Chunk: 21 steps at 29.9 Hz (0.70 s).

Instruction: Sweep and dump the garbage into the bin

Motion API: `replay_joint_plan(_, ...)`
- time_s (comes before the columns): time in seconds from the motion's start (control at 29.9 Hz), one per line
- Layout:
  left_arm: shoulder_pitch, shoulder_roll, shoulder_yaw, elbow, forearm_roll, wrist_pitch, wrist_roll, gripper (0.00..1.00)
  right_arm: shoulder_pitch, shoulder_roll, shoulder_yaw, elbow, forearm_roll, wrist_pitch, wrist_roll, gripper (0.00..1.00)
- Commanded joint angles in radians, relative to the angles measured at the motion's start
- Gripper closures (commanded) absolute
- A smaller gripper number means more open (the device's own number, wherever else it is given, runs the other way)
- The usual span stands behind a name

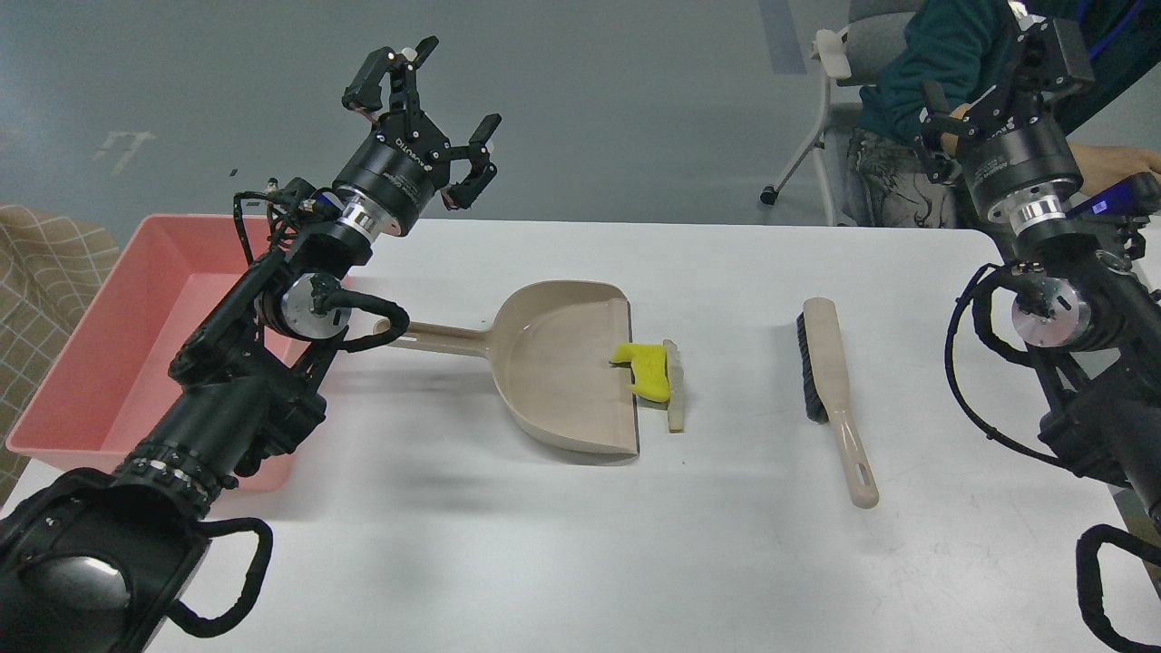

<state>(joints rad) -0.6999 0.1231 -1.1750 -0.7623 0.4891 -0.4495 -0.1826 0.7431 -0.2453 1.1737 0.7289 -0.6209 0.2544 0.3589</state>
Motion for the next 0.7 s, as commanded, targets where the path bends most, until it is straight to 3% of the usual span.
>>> replay_joint_plan(0.0,-0.001,-0.003,0.000,0.000,0.000,0.000,0.002,0.02,-0.013,-0.003,0.001,-0.005,0.000,0.000,0.000,0.00)
replay_joint_plan(0.47,-0.010,0.000,-0.002,-0.003,-0.003,0.095,0.000,0.02,0.013,0.004,0.001,-0.022,0.001,-0.007,-0.002,0.00)
replay_joint_plan(0.67,-0.012,0.024,-0.002,-0.014,-0.007,0.097,0.005,0.02,0.015,0.021,0.003,-0.025,0.007,-0.014,-0.002,0.00)
